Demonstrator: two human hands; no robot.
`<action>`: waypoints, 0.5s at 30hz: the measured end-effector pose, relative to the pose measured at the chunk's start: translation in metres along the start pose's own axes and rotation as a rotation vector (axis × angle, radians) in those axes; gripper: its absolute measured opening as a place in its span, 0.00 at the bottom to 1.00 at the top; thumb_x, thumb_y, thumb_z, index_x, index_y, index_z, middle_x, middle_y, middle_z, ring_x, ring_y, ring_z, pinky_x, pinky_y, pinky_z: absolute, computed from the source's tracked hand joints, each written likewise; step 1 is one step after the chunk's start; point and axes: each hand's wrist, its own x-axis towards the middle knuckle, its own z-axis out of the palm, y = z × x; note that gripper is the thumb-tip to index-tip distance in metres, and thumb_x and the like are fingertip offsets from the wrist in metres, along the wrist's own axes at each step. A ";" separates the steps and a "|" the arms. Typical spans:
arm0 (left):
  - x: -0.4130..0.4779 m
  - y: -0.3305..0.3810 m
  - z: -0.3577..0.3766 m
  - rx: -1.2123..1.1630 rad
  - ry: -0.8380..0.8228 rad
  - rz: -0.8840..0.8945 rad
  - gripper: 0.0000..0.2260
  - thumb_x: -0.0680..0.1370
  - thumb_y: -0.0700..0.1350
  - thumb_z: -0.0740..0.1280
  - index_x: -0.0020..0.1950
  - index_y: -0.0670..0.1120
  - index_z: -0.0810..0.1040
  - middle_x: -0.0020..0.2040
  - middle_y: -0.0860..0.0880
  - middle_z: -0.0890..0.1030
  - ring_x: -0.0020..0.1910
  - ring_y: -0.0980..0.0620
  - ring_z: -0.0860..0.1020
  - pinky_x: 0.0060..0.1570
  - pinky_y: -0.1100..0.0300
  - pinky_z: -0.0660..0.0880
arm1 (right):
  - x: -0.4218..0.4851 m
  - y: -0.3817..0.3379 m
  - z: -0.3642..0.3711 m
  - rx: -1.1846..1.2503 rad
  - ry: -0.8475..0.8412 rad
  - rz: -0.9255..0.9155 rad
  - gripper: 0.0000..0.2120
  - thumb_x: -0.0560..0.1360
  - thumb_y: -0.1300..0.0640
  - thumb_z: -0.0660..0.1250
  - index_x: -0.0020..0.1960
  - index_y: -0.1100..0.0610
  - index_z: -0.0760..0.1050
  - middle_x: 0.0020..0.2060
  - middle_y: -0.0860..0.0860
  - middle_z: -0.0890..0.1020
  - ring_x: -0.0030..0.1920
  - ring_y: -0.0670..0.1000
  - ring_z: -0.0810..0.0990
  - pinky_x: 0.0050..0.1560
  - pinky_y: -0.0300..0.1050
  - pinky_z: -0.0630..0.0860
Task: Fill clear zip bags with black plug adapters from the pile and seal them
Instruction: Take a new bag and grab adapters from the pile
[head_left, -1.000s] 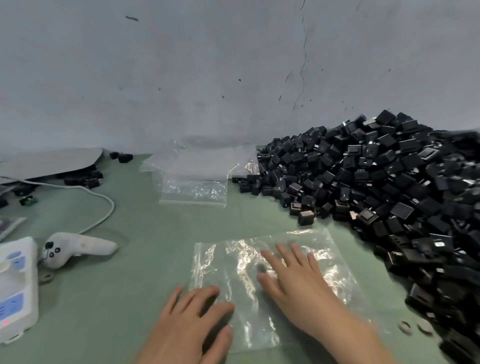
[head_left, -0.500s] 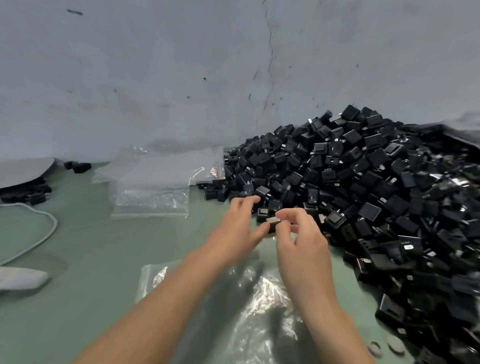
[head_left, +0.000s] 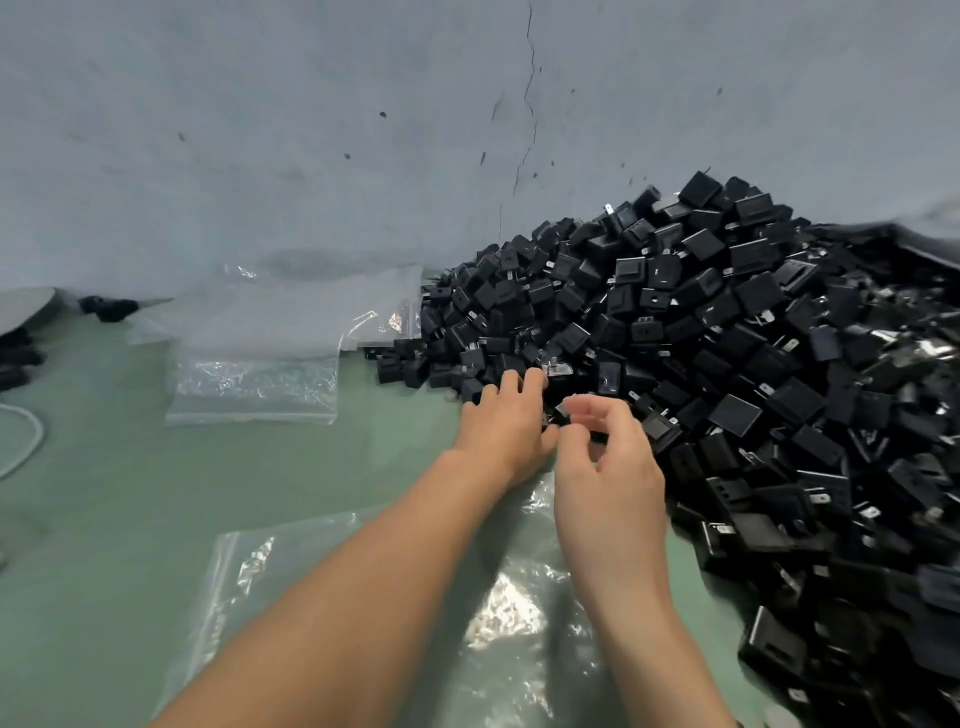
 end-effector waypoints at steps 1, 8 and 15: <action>0.000 -0.001 -0.001 -0.018 -0.013 -0.005 0.22 0.79 0.52 0.65 0.69 0.49 0.62 0.64 0.45 0.69 0.61 0.41 0.71 0.55 0.45 0.72 | -0.001 0.000 0.001 0.003 -0.006 0.002 0.10 0.79 0.55 0.60 0.55 0.43 0.75 0.53 0.39 0.78 0.50 0.38 0.76 0.52 0.46 0.74; 0.006 0.009 0.003 -0.155 0.015 -0.142 0.21 0.77 0.58 0.64 0.66 0.50 0.64 0.64 0.48 0.70 0.63 0.43 0.71 0.63 0.42 0.67 | 0.004 0.002 -0.007 0.104 0.045 0.081 0.07 0.80 0.54 0.61 0.52 0.43 0.75 0.52 0.41 0.79 0.43 0.41 0.77 0.44 0.40 0.72; 0.019 -0.007 0.005 -0.143 -0.038 -0.096 0.24 0.77 0.56 0.65 0.71 0.55 0.64 0.70 0.50 0.70 0.69 0.46 0.67 0.66 0.44 0.64 | 0.004 0.000 -0.007 0.128 0.060 0.101 0.09 0.78 0.55 0.60 0.51 0.42 0.75 0.51 0.44 0.80 0.42 0.48 0.78 0.45 0.47 0.72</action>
